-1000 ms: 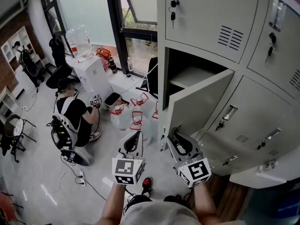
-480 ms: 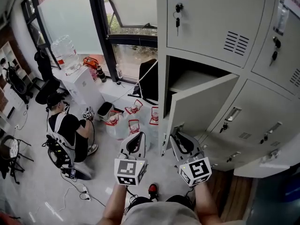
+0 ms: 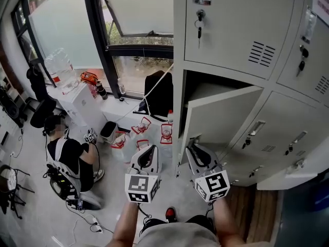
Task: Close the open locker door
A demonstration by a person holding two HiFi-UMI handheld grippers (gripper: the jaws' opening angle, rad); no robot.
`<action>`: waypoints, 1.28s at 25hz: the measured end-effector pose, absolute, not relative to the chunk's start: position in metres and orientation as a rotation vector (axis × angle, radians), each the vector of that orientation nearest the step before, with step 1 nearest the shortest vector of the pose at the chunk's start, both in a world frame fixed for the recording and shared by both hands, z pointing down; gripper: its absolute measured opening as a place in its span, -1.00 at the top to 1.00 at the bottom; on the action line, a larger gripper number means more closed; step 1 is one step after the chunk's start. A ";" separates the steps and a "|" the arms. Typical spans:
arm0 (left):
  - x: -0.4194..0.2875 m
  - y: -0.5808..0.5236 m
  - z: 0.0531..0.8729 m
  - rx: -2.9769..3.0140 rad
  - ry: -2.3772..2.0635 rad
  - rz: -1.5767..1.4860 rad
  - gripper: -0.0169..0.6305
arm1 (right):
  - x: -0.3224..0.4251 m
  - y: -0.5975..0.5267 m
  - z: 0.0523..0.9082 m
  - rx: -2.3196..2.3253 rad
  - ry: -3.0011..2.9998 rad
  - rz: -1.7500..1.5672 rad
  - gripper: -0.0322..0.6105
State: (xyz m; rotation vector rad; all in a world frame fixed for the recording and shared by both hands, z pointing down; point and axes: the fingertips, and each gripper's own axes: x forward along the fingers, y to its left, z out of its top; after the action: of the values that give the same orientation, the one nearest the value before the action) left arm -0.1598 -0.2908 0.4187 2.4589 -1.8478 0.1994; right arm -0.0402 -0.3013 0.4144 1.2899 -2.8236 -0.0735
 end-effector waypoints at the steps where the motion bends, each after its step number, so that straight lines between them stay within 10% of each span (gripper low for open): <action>1: -0.161 -0.295 0.418 2.468 -1.839 0.199 0.88 | -0.042 -0.305 0.414 1.301 -2.816 -0.074 0.68; 32: -0.180 -0.404 0.452 2.536 -1.634 0.183 0.88 | -0.060 -0.414 0.414 1.594 -2.651 -0.026 0.69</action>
State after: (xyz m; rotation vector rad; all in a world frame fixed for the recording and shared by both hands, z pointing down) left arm -0.1798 -0.4040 0.4521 2.5355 -1.6338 0.1831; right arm -0.0604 -0.4145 0.4142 1.5943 -2.6505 -0.0263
